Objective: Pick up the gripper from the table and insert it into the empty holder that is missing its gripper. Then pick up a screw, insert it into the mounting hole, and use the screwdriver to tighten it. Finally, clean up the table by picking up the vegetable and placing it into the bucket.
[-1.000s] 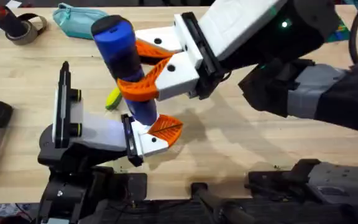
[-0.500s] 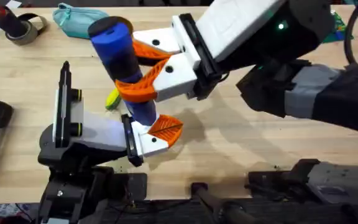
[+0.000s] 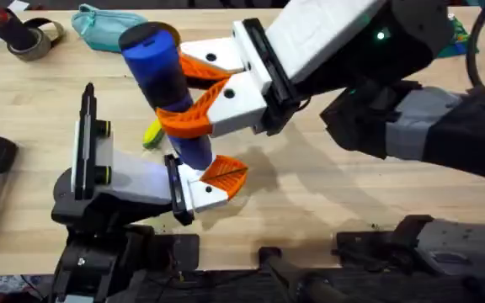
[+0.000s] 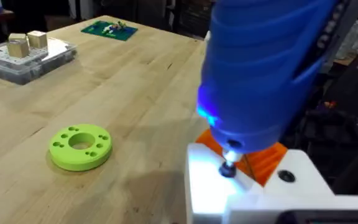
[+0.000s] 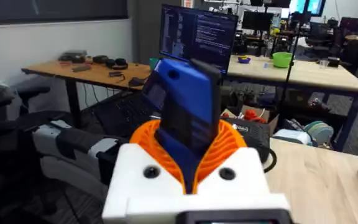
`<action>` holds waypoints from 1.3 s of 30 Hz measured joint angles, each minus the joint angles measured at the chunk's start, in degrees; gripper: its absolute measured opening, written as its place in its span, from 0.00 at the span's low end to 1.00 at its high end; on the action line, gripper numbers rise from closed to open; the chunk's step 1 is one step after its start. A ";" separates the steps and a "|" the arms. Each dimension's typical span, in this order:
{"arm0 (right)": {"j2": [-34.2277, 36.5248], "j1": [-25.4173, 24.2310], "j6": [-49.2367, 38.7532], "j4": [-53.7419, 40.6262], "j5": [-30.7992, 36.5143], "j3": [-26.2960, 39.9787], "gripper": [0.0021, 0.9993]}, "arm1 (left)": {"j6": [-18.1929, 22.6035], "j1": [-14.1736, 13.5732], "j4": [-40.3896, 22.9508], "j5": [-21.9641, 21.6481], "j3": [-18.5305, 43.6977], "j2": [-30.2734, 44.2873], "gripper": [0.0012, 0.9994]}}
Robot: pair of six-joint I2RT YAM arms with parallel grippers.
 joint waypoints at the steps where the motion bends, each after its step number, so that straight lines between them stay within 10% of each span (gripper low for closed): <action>1: 0.00 0.00 -0.02 0.00 0.00 0.00 0.04 | 0.00 0.00 0.00 0.00 0.00 0.00 0.01; 39: -0.13 0.04 3.69 0.51 3.03 -1.99 0.04 | -0.96 0.00 -0.26 1.20 0.00 0.42 0.02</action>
